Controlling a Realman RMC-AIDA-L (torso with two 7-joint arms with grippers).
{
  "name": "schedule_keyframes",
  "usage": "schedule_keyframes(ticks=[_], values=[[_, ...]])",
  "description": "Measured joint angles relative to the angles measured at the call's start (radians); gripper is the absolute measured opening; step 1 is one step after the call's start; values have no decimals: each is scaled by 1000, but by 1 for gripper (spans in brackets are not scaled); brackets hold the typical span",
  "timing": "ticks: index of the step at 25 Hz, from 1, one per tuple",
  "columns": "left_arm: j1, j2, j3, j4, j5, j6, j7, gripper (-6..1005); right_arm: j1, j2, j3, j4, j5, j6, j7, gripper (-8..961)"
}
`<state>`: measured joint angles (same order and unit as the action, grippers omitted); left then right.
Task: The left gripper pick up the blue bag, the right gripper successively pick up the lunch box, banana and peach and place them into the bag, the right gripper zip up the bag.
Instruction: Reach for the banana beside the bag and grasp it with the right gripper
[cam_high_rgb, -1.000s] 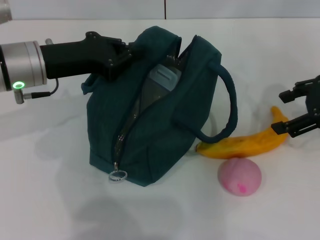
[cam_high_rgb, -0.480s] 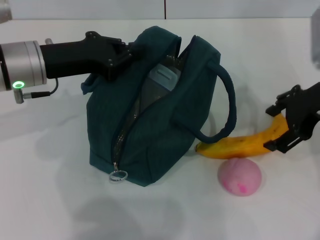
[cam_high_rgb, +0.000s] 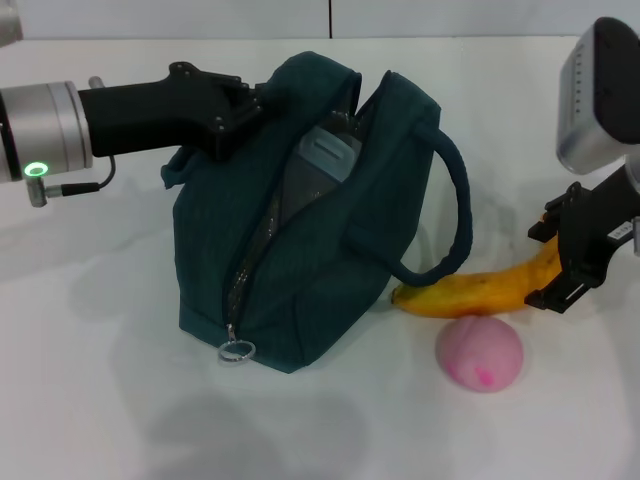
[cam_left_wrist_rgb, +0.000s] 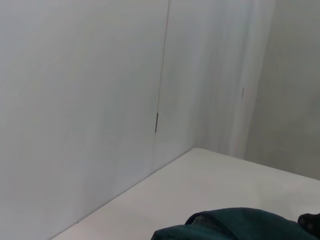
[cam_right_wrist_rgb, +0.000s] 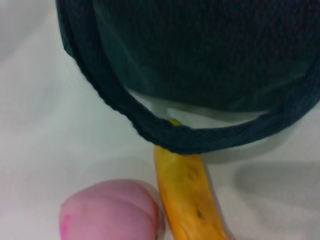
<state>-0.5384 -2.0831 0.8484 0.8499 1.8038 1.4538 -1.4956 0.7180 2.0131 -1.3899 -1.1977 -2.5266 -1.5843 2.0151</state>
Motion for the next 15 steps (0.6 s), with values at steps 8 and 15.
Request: schedule_keyframes(ticks=[8,15], values=[[-10,0,1,3,-1,-2,0,52,32,1,-25,81,-14,73,1,821],[-12,0,1,6,-3,-7,2,52,64,6,-59,151,-11,103,-9,786]])
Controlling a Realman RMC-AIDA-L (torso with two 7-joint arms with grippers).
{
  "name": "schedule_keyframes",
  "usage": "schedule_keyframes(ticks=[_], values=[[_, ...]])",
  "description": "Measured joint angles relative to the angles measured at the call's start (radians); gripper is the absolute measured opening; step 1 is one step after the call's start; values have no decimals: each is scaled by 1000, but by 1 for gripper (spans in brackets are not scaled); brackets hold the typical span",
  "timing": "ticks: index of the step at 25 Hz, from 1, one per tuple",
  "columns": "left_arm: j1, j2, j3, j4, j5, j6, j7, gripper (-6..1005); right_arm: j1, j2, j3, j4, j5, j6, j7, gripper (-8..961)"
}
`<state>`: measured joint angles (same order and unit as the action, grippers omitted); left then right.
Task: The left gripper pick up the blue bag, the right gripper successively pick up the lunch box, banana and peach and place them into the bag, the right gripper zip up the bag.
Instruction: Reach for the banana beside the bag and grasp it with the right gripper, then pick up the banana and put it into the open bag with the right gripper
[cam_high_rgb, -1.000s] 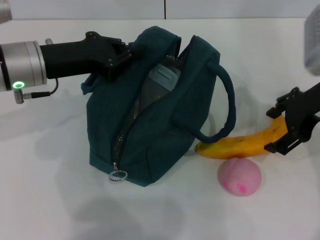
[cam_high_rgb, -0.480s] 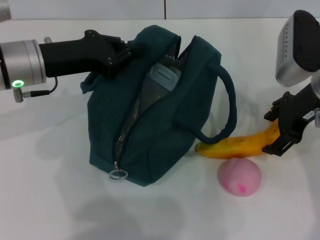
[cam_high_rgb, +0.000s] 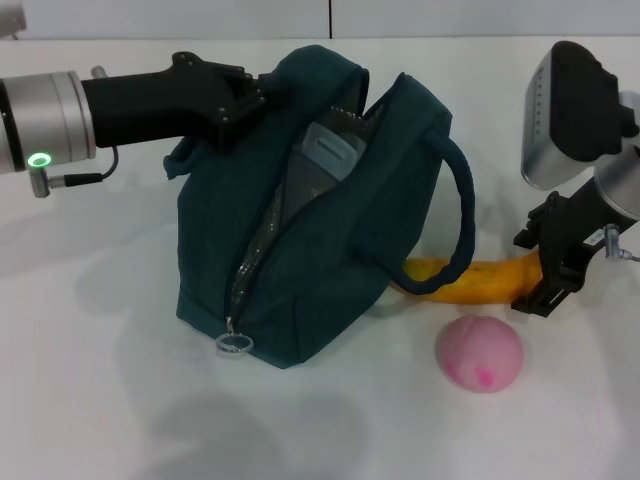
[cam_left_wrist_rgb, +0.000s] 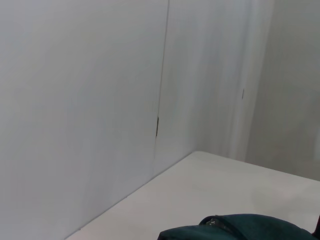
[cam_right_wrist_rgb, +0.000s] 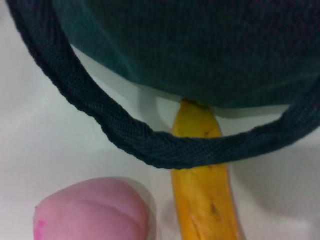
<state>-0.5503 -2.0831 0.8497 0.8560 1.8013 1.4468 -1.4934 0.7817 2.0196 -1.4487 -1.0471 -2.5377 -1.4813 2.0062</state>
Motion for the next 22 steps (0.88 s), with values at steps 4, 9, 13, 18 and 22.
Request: schedule_keyframes(ticks=[4,9,13,18,22], values=[[-1,0,-2,1,-1,0,8,52,3,1,-6,1,2,4,-1,767],[-1,0,-4,1,-1,0,10,52,4,-1,3,-2,4,15,-2,709],[0,0,-6,2,-1,-1,10,52,-21,-4,21,-21,6,32,-4,555],[2,1,-8,2,-2,-2,10,52,-124,-4,154,-121,37,60,-41,455],[11,2,-8,3,-12,-1,11,52,-265,-5,242,-225,192,171,-87,439]])
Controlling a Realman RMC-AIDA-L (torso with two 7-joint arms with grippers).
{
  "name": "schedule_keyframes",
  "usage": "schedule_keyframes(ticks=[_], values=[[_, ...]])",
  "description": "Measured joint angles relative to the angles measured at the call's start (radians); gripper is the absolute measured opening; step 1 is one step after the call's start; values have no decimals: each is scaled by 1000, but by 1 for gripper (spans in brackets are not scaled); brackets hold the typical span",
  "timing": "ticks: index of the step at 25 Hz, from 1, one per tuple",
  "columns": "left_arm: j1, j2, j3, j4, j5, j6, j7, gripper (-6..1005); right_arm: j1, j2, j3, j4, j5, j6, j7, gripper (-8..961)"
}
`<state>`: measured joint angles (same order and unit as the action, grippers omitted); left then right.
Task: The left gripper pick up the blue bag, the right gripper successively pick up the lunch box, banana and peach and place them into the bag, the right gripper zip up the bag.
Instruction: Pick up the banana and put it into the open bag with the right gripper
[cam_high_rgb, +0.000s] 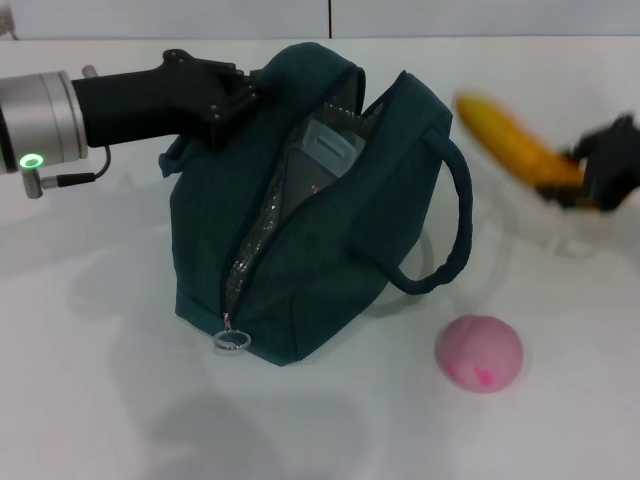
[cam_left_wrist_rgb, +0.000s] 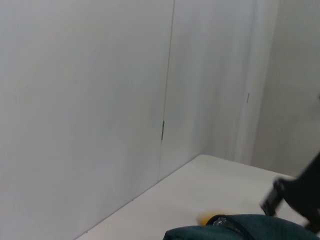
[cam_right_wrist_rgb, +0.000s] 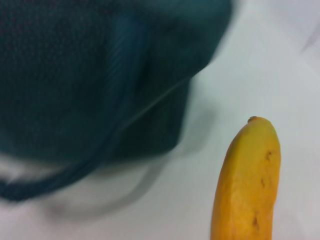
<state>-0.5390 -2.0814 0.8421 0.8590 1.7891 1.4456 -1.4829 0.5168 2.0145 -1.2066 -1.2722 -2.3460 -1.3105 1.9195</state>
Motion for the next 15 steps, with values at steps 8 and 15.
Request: schedule_keyframes(ticks=[8,15], values=[[4,1,0,12,-16,34,-7,52,-150,3,19,-19,611,176,-187,439],[12,-4,8,24,-56,48,-9,52,-41,-1,16,368,1235,-112,-449,439]])
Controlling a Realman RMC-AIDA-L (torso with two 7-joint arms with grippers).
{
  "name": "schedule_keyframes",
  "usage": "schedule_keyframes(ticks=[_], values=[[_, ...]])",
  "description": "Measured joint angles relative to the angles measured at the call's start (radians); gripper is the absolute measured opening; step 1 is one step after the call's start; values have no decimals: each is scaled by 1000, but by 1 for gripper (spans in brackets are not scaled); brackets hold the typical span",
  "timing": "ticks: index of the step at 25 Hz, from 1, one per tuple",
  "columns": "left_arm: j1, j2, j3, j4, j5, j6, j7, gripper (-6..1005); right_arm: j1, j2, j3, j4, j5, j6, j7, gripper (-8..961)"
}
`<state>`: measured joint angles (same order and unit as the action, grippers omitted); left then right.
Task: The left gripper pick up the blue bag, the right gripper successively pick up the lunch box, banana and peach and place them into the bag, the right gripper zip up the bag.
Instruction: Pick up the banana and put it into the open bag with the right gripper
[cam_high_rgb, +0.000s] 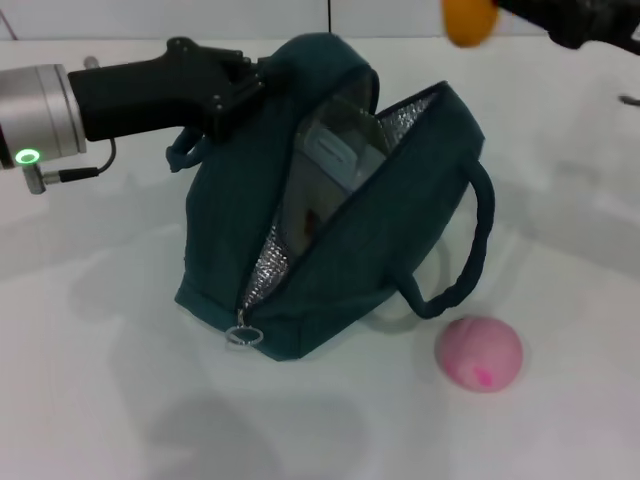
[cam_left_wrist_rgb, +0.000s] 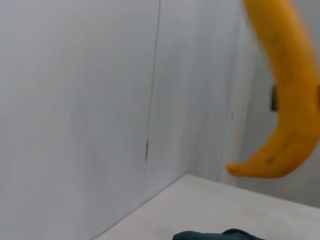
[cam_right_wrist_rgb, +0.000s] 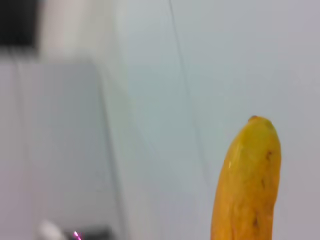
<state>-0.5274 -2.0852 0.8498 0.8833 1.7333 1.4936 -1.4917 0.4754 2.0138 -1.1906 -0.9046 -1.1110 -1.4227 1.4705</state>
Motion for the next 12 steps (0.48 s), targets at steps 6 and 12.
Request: schedule_keyframes(ticks=[6,12], values=[[-19,-1,18,-6,-7,1,-1,52,237,1,4,499,132,-168,-59,439],[-25,0,38,-9,-9,-7,-1,52,271,14,-89,585,141,-209,-4,440]])
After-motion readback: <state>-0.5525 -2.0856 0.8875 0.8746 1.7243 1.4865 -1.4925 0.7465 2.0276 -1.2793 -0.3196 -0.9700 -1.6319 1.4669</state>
